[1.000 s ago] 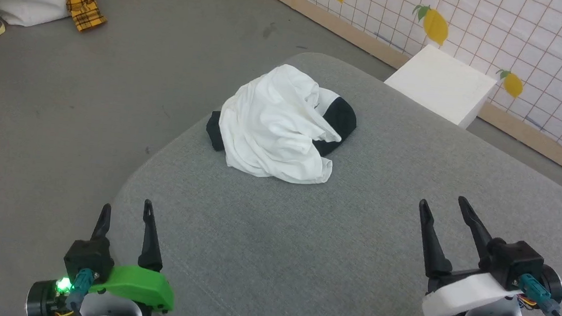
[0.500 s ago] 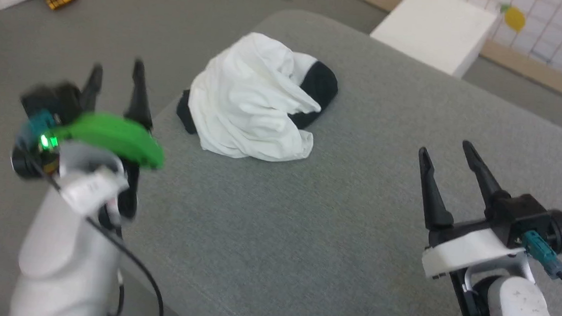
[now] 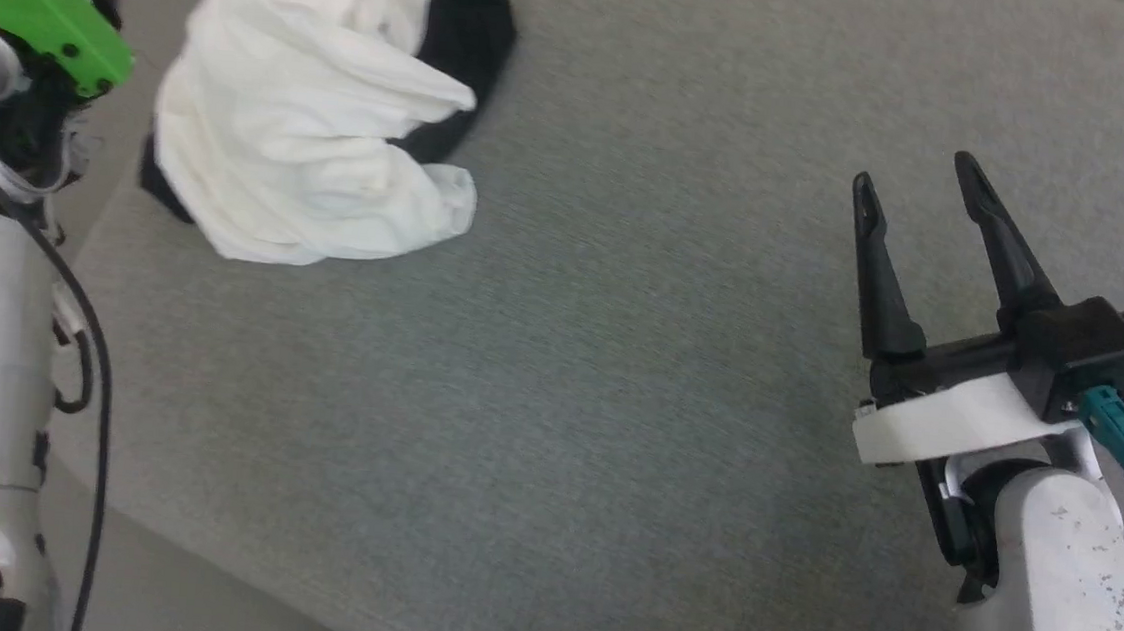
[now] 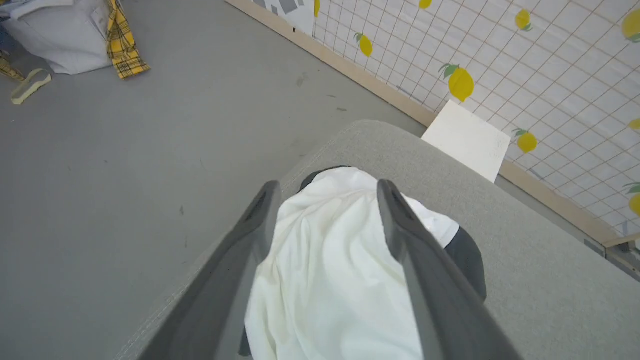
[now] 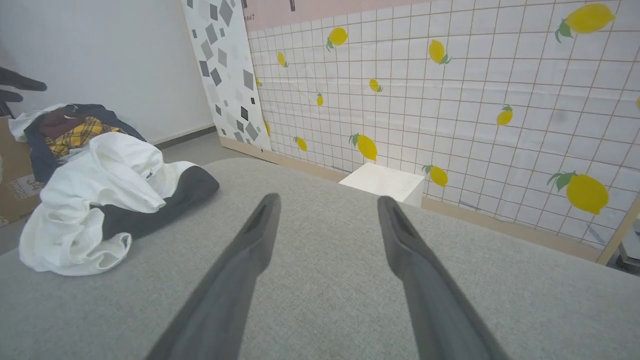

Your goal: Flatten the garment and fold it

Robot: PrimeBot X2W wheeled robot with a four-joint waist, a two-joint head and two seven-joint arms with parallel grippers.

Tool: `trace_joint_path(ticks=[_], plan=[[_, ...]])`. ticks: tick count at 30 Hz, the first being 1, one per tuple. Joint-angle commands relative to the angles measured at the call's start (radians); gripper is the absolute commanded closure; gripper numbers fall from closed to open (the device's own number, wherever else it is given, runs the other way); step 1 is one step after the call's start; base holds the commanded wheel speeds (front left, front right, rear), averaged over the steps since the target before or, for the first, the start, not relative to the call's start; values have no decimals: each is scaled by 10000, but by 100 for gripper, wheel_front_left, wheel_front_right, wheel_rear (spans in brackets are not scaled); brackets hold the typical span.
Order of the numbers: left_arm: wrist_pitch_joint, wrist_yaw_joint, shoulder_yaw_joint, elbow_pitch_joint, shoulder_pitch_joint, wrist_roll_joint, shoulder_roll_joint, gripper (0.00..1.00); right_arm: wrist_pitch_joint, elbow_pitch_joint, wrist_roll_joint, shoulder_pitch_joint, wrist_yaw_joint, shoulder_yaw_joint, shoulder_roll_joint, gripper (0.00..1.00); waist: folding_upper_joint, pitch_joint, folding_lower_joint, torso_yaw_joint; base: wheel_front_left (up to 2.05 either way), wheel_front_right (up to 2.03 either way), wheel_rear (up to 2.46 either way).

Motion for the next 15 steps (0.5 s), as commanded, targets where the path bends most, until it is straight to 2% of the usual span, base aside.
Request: trace_joint_path(ticks=[1, 9, 15], plan=[[398, 137, 105, 187, -99, -170, 213, 0, -53, -48, -28, -156, -17, 9, -6, 0, 76, 1731, -2, -1693, 0, 0, 0], [2407, 1095, 861, 504, 605, -1108, 483, 0, -215, -89, -15, -319, -17, -11, -6, 0, 76, 2260, -2, -2264, 0, 0, 0], [4073, 1997, 708, 361, 1606, -1336, 275, 0, -248, -81, -10, -329, -17, 14, -6, 0, 76, 2320, -2, -2349, 0, 0, 0]])
